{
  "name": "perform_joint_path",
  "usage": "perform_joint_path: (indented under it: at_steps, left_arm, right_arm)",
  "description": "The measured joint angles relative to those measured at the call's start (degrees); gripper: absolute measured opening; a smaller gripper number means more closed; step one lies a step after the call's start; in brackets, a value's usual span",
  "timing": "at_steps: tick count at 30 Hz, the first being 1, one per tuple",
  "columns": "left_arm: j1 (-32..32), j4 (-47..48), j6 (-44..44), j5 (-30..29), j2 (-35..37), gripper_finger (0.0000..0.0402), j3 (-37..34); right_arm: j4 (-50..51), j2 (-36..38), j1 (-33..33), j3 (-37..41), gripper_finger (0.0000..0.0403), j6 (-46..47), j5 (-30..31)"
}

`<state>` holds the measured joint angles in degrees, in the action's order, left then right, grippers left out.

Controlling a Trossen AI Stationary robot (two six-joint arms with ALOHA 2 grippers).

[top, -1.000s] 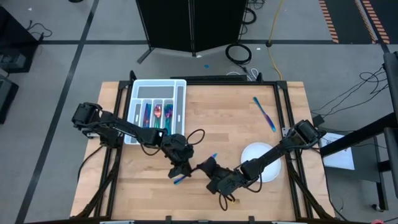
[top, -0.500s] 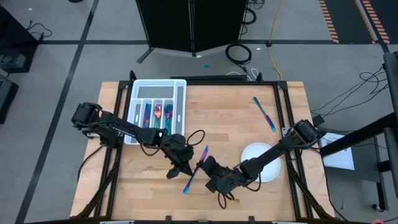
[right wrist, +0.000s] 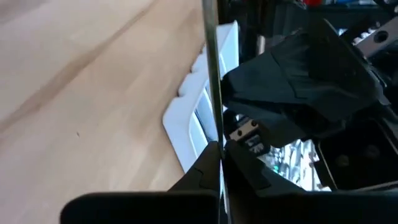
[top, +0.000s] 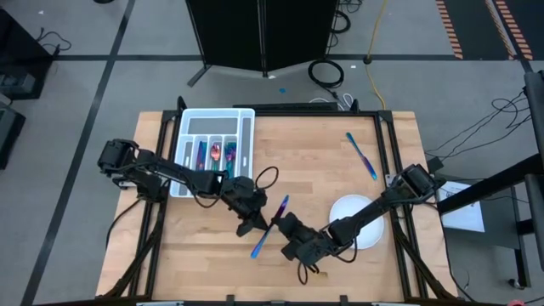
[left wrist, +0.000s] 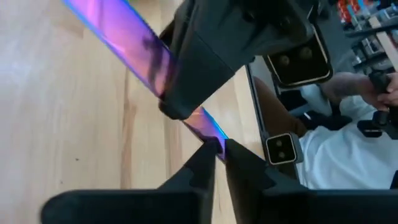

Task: Sort silverware
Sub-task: Put the iridescent knife into the white silverware tray

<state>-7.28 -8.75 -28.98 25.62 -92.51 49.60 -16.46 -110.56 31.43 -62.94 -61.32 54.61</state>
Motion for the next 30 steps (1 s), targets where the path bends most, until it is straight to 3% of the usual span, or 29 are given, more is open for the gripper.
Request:
perform_joint_path:
  at_steps: [4,12,15,20,30]
  left_arm:
    - [2.6,0.5,-0.1,0.8,0.4,0.0071,0.0]
    - [5.4,-3.1,-11.1,14.6,0.7,0.0142,-0.1]
    - [5.3,-5.1,-13.3,15.4,0.7,0.0163,-0.1]
    - [4.4,-7.9,-16.0,14.7,-0.1,0.0184,-0.1]
    - [1.2,-14.5,-20.2,16.2,-2.8,0.0188,-0.1]
  right_arm:
    - [0.0,0.0,1.0,-0.2,0.0000,0.3,2.5]
    - [-0.4,0.2,2.8,-0.3,0.0000,-7.3,9.3]
    - [-0.2,0.2,3.1,-0.3,0.0000,-8.4,12.7]
    - [-2.9,0.1,3.2,-0.3,0.0000,-10.2,13.0]
    - [-5.9,0.1,2.6,-0.2,0.0000,-13.5,14.3]
